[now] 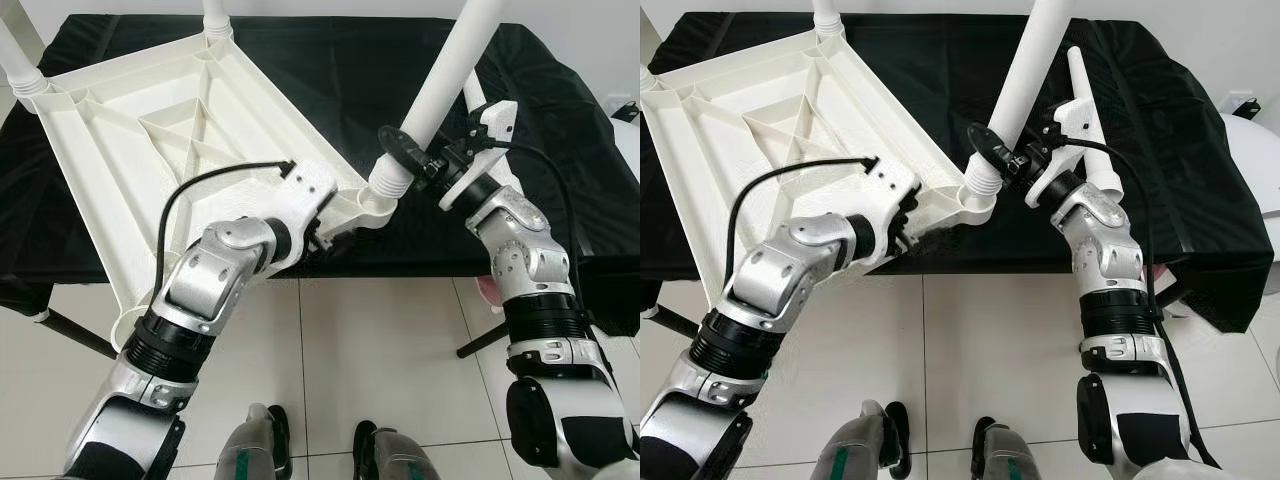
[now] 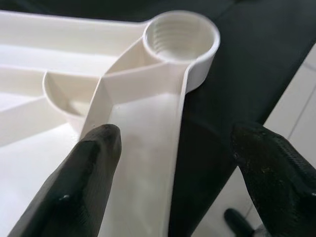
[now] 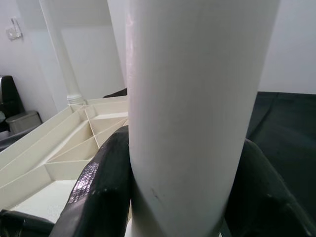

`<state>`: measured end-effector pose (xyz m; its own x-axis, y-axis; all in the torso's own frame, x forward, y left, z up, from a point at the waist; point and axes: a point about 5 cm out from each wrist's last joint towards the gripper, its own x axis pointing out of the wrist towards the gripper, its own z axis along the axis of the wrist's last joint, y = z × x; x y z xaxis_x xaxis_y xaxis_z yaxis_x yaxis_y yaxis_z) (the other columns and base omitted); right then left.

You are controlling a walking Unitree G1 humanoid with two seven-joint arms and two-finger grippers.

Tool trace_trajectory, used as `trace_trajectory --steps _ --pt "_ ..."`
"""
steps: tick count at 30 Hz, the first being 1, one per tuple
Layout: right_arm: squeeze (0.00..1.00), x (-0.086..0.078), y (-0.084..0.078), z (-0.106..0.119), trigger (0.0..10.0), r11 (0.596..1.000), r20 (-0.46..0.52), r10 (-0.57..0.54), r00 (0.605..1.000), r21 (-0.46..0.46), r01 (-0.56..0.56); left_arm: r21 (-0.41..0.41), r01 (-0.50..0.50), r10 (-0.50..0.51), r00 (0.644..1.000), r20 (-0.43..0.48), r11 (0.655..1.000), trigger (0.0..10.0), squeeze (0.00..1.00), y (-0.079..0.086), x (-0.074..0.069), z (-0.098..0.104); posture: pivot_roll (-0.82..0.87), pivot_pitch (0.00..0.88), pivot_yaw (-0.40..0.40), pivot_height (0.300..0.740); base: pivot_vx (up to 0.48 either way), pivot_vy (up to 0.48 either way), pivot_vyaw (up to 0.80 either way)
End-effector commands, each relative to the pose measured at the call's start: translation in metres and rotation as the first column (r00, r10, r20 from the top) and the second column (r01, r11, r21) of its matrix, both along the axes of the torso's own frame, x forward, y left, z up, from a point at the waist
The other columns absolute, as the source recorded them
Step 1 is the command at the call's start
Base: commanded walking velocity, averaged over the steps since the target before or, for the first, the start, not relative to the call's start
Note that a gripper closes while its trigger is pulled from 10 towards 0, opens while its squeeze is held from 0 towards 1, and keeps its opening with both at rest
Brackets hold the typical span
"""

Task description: Building children table

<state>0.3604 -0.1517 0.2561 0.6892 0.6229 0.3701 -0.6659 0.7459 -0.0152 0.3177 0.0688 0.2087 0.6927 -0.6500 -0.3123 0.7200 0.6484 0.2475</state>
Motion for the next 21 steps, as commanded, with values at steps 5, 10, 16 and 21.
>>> trace_trajectory --steps 5,10,16,21 --pt "0.0 -0.001 -0.005 0.008 10.0 1.0 0.04 0.005 0.999 0.008 -0.005 0.093 0.047 -0.046 0.999 -0.01 0.995 10.0 0.0 -0.004 -0.003 -0.018 -0.05 0.171 -0.019 0.74 0.0 0.0 0.0" --pt "0.0 -0.002 -0.005 0.008 10.0 1.0 0.046 0.013 0.999 0.004 -0.013 0.121 0.055 -0.055 0.998 0.0 0.991 9.3 0.0 -0.004 -0.001 -0.02 -0.05 0.179 -0.015 0.74 0.0 0.0 0.0" --pt "0.0 -0.004 -0.005 0.006 10.0 1.0 0.042 0.028 0.999 -0.001 -0.028 0.129 0.06 -0.063 0.998 0.018 0.99 0.0 0.0 -0.004 0.002 -0.018 -0.05 0.184 -0.011 0.74 0.0 0.0 0.0" --pt "0.0 -0.005 -0.005 0.002 10.0 0.999 0.032 0.038 0.999 -0.001 -0.038 0.117 0.072 -0.074 0.997 0.014 0.991 0.0 0.0 -0.004 0.001 -0.015 -0.05 0.186 -0.008 0.74 0.0 0.0 0.0"
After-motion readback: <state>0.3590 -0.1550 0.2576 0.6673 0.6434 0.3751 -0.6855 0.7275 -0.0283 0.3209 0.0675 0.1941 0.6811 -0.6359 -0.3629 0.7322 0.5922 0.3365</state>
